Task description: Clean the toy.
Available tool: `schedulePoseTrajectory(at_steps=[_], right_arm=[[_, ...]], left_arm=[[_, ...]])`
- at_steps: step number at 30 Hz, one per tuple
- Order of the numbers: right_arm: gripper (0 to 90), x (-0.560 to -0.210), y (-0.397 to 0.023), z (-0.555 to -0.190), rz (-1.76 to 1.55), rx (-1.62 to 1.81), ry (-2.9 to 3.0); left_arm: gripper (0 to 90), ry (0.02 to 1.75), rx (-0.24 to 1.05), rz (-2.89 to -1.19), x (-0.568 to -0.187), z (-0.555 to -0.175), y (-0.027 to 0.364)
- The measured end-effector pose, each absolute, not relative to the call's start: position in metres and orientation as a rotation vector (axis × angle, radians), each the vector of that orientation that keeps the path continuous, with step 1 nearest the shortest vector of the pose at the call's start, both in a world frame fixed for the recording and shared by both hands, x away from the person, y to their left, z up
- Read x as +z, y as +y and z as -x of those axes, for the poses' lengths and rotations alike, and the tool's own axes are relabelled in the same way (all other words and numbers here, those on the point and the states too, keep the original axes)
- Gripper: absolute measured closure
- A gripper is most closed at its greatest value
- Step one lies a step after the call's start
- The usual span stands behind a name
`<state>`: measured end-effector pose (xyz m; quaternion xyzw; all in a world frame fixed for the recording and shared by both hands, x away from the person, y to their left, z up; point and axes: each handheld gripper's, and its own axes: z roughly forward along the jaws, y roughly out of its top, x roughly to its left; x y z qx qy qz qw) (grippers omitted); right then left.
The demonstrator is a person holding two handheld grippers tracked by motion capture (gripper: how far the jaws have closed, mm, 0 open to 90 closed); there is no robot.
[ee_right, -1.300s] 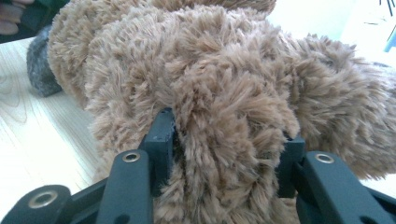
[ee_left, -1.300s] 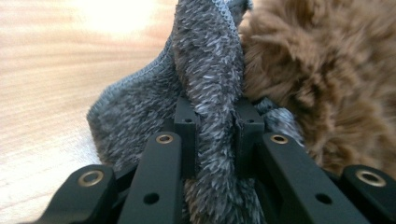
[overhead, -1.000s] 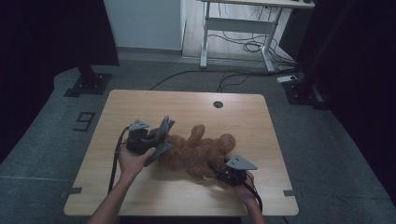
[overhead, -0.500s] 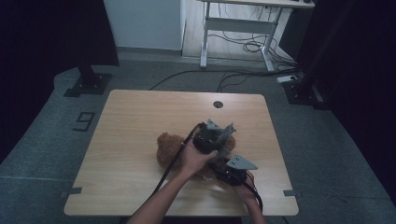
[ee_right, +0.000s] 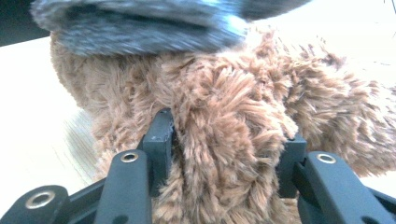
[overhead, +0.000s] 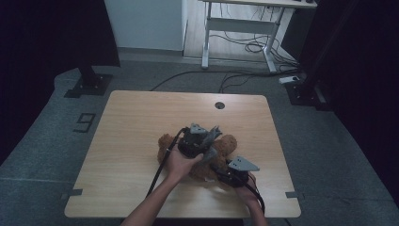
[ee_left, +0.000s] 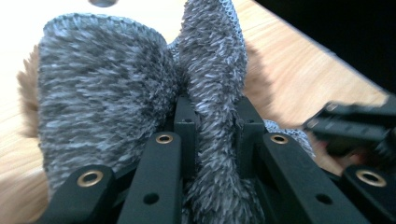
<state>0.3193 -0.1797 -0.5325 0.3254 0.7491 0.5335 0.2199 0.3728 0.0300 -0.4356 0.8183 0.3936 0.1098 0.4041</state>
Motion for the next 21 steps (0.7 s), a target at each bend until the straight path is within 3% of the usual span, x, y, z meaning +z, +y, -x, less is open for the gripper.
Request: schedulePoseTrajectory(at_steps=[12, 21], right_arm=[[52.8, -0.533, -0.180, -0.320, -0.906, 1.486, 2.064], [52.8, -0.533, -0.179, -0.319, -0.909, 1.487, 2.063]], left_arm=[[75.6, 1.070, 0.360, -1.996, -0.437, -0.360, 0.107], [75.1, 1.170, 0.307, -1.919, -0.445, -0.365, 0.155]])
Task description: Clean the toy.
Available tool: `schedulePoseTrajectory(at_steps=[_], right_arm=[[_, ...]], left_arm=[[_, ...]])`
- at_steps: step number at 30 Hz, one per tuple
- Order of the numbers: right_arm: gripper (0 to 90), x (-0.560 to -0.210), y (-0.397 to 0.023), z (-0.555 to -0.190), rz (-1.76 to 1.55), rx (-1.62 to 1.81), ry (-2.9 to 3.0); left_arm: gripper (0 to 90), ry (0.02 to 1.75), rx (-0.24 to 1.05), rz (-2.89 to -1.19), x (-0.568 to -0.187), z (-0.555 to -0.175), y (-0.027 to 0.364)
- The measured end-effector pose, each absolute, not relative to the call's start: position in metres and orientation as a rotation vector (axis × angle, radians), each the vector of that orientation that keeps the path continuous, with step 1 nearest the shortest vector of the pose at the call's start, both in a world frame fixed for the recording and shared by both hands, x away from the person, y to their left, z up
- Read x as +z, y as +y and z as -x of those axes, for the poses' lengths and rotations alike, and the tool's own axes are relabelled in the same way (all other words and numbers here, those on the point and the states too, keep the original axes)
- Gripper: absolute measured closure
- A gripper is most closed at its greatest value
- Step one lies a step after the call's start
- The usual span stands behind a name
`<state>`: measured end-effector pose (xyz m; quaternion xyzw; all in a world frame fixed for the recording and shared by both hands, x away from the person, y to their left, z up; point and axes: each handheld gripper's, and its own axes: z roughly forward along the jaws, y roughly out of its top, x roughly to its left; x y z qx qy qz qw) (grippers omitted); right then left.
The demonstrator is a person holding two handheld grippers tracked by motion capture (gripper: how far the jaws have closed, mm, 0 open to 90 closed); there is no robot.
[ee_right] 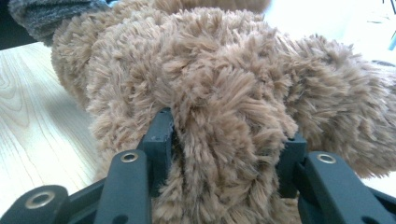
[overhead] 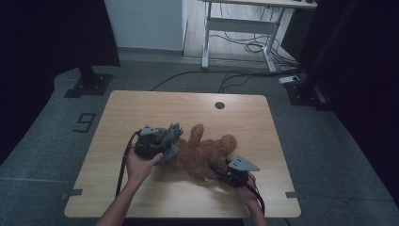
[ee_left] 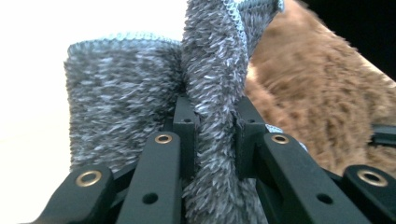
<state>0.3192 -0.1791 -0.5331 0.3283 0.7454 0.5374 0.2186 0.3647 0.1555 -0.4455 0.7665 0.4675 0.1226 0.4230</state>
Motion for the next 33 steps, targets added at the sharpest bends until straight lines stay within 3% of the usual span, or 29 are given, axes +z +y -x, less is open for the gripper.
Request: schedulePoseTrajectory(at_steps=[5, 12, 19, 26, 30, 33], right_arm=[[52.7, -0.533, -0.179, -0.319, -0.905, 1.482, 2.066], [51.1, -0.532, -0.179, -0.319, -0.896, 1.477, 2.072], [33.0, -0.526, -0.183, -0.323, -1.006, 1.462, 2.091], [21.1, -0.527, -0.185, -0.333, -1.167, 1.471, 2.151], [20.9, -0.529, -0.182, -0.339, -1.197, 1.488, 2.199], [28.8, -0.527, -0.178, -0.341, -1.178, 1.486, 2.220]], left_arm=[[75.2, 1.242, 0.360, -1.923, -0.458, -0.365, 0.179], [75.5, 1.303, 0.233, -1.923, -0.494, -0.368, 0.192], [76.3, 1.288, 0.242, -1.926, -0.498, -0.366, 0.182], [76.7, 1.291, 0.204, -1.894, -0.502, -0.365, 0.183], [77.3, 1.275, 0.192, -1.891, -0.504, -0.366, 0.180], [77.9, 1.279, 0.170, -1.864, -0.507, -0.366, 0.178]])
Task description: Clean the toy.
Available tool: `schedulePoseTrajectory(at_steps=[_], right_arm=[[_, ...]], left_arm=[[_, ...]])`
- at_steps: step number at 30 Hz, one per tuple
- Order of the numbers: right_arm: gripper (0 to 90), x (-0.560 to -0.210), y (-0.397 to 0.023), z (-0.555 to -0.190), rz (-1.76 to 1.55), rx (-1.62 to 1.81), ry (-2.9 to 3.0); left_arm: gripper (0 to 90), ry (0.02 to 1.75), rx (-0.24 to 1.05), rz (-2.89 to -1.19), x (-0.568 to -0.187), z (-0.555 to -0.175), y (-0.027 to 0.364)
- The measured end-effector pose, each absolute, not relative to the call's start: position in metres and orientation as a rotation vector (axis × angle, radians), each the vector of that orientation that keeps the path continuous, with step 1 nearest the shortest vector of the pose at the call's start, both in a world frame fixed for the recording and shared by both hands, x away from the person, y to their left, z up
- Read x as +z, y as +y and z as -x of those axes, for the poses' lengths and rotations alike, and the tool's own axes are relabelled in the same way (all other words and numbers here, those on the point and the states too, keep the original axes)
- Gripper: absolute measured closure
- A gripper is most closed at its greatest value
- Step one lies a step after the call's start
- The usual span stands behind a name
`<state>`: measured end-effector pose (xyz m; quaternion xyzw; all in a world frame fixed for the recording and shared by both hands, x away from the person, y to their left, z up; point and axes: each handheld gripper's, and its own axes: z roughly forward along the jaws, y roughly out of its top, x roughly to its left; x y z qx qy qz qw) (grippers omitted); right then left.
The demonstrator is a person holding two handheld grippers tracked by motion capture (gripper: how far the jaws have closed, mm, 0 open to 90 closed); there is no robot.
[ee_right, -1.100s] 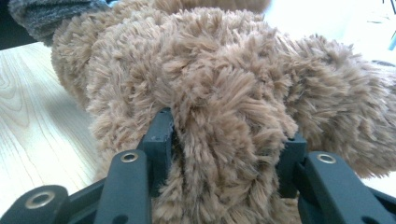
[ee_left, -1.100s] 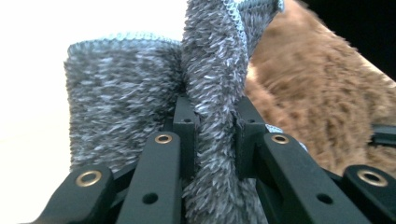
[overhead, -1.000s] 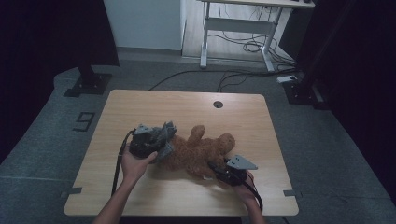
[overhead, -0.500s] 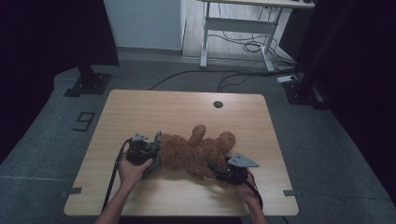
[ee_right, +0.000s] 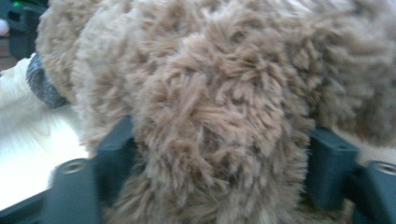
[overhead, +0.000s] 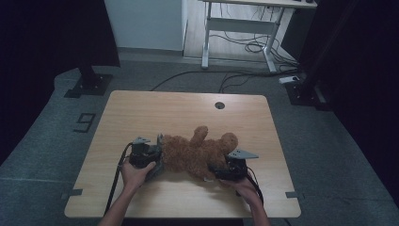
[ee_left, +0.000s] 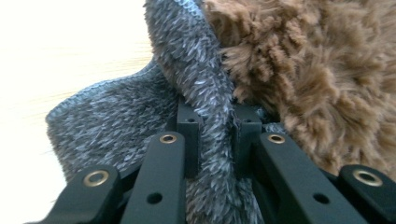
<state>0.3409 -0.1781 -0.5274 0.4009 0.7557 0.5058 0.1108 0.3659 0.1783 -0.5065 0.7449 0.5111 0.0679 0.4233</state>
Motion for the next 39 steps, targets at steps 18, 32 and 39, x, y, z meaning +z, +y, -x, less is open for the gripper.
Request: schedulePoseTrajectory(at_steps=[18, 32, 39], right_arm=[[56.4, -0.497, -0.166, -0.355, -0.800, 1.440, 1.969], [52.4, -0.535, -0.176, -0.333, -0.776, 1.368, 2.070], [50.7, -0.539, -0.185, -0.325, -0.758, 1.363, 2.098]], left_arm=[[78.6, 1.201, 0.166, -1.703, -0.486, -0.390, 0.182], [77.3, 1.219, 0.109, -1.773, -0.519, -0.368, 0.187], [75.8, 1.175, 0.211, -1.692, -0.468, -0.353, 0.203]])
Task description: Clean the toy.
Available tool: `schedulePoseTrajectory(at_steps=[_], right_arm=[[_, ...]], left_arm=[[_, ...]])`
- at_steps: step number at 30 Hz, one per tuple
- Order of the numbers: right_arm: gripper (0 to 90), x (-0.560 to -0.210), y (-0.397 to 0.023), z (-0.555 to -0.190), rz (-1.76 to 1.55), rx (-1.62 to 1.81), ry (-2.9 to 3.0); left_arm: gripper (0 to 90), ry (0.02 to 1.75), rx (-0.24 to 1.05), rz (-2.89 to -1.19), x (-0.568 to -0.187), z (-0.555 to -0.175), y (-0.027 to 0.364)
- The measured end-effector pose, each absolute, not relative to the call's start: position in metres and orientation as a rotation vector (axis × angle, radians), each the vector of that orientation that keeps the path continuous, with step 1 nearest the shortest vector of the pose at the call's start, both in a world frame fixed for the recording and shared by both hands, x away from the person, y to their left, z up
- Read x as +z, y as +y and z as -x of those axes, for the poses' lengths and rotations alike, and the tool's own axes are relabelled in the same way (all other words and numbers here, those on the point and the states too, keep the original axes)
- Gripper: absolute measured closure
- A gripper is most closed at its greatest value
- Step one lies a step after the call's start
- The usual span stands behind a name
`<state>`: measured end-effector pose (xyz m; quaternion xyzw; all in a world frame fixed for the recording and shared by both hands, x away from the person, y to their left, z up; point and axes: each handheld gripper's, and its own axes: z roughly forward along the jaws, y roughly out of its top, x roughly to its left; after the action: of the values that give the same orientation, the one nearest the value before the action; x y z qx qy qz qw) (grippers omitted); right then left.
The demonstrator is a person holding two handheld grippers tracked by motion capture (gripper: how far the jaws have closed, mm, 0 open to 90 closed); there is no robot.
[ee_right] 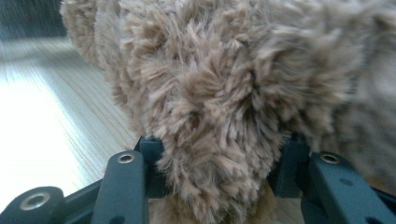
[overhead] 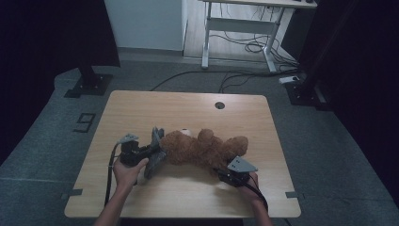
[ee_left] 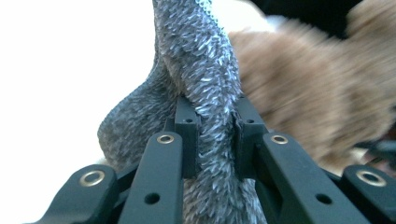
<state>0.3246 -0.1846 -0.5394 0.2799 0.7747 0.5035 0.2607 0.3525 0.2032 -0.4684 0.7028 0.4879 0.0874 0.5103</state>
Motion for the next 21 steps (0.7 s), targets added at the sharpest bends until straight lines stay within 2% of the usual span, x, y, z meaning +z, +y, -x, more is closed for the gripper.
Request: schedulePoseTrajectory(at_steps=[3, 7, 14, 17, 21], right_arm=[[50.5, -0.539, -0.183, -0.324, -0.742, 1.356, 2.095], [50.1, -0.540, -0.184, -0.324, -0.755, 1.365, 2.087], [50.1, -0.541, -0.187, -0.325, -0.794, 1.412, 2.069], [51.9, -0.541, -0.189, -0.326, -0.824, 1.439, 2.058], [53.9, -0.538, -0.190, -0.326, -0.873, 1.481, 2.042]], left_arm=[[75.3, 1.104, 0.267, -1.694, -0.438, -0.346, 0.193], [75.0, 1.020, 0.290, -1.764, -0.415, -0.347, 0.154], [74.5, 1.012, 0.255, -1.899, -0.432, -0.370, 0.093], [74.6, 1.059, 0.260, -1.904, -0.444, -0.375, 0.095], [75.3, 1.091, 0.203, -1.852, -0.454, -0.374, 0.117]])
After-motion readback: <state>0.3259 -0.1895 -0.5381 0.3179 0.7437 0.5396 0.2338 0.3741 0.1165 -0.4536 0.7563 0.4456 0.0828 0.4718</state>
